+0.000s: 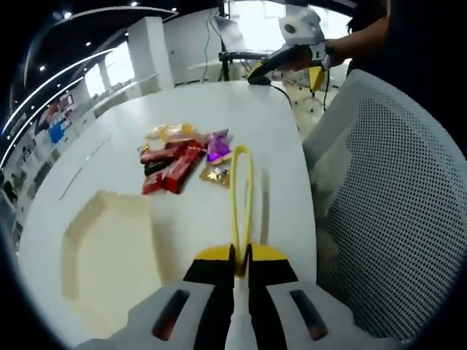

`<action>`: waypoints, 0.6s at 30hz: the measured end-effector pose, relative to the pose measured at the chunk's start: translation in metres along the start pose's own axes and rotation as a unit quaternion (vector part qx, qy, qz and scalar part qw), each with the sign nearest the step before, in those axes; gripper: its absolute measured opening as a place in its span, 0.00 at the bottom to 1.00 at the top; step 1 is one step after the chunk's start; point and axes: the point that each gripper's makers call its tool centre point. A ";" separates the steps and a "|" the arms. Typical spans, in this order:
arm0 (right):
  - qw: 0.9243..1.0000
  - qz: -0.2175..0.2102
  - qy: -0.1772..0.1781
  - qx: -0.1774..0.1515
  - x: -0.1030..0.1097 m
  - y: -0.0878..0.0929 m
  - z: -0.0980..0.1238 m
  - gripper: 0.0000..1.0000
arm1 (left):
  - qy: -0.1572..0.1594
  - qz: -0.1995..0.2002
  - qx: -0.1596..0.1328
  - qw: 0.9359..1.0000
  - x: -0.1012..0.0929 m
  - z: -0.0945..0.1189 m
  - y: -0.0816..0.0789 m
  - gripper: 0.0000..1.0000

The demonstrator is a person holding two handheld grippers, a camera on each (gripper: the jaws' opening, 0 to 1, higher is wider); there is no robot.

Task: Place the target food into the container with the food tongs after gripping and lifting it, then release it inside without dropping or visibly crushing the food.

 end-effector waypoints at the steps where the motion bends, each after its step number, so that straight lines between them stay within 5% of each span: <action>1: 1.000 0.000 -0.001 -0.003 0.000 -0.003 0.001 1.00 | 0.000 -0.001 -0.004 1.000 0.001 0.003 -0.005 0.00; 6: 1.000 0.001 -0.013 -0.019 0.002 -0.017 0.002 0.99 | -0.004 -0.005 -0.021 1.000 0.008 0.018 -0.023 0.00; 9: 0.999 0.004 -0.015 -0.040 0.002 -0.034 0.007 0.89 | 0.008 -0.002 -0.034 0.999 0.008 0.031 -0.034 0.00; 18: 0.993 -0.004 -0.072 -0.088 0.015 -0.082 0.013 0.94 | 0.005 -0.015 -0.050 0.999 0.012 0.070 -0.059 0.00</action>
Point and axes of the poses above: the point that each gripper's makers call its tool centre point, and the gripper's own axes: z roughly backward along the fingers, x roughly to its left, y roughly out of its underside, and after that the axes turned 14 degrees about y, right-handed
